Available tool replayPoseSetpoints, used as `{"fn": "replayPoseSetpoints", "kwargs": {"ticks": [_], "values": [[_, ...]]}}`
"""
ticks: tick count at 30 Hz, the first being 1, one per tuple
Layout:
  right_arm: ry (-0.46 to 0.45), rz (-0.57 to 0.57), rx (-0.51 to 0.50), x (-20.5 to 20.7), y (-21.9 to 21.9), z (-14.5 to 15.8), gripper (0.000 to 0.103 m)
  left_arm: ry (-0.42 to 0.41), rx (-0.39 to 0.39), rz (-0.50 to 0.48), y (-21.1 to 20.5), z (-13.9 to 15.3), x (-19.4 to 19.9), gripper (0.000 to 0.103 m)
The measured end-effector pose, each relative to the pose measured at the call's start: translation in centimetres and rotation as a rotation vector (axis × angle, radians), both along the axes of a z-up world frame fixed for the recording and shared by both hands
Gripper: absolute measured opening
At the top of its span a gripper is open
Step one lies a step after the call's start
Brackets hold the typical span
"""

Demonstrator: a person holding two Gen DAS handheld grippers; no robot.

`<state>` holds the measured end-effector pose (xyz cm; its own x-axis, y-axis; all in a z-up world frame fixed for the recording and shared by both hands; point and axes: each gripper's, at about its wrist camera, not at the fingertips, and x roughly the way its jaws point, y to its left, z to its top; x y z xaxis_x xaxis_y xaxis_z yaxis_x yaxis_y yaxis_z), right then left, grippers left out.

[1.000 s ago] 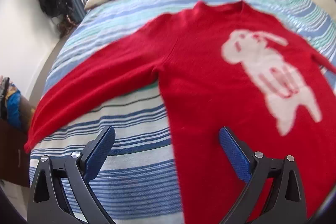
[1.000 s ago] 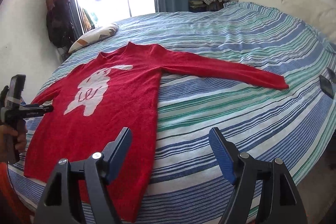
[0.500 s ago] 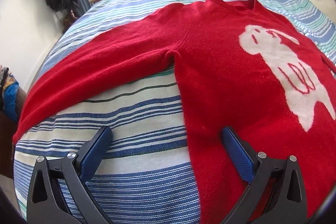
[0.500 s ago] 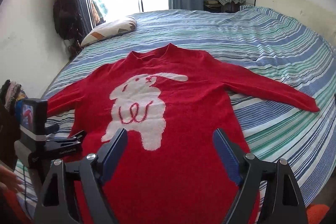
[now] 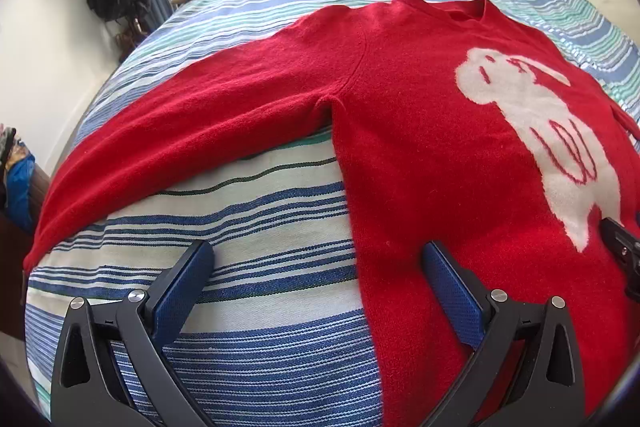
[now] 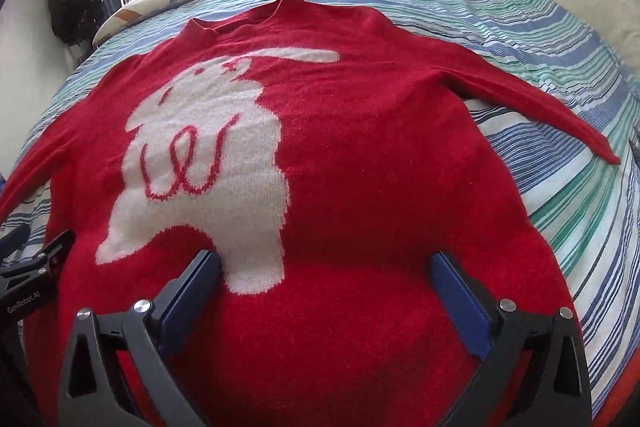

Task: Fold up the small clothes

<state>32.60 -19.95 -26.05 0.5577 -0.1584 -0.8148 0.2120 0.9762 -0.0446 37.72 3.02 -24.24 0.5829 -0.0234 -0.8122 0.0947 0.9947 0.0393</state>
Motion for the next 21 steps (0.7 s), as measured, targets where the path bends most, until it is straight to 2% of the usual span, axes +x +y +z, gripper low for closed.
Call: {"fn": "replayPoseSetpoints", "kwargs": {"ticks": [21], "values": [[0.021,-0.017,-0.026,1.4,0.2,-0.8,0.103,0.001,-0.001,0.000,0.0,0.0,0.0,0.103]]}}
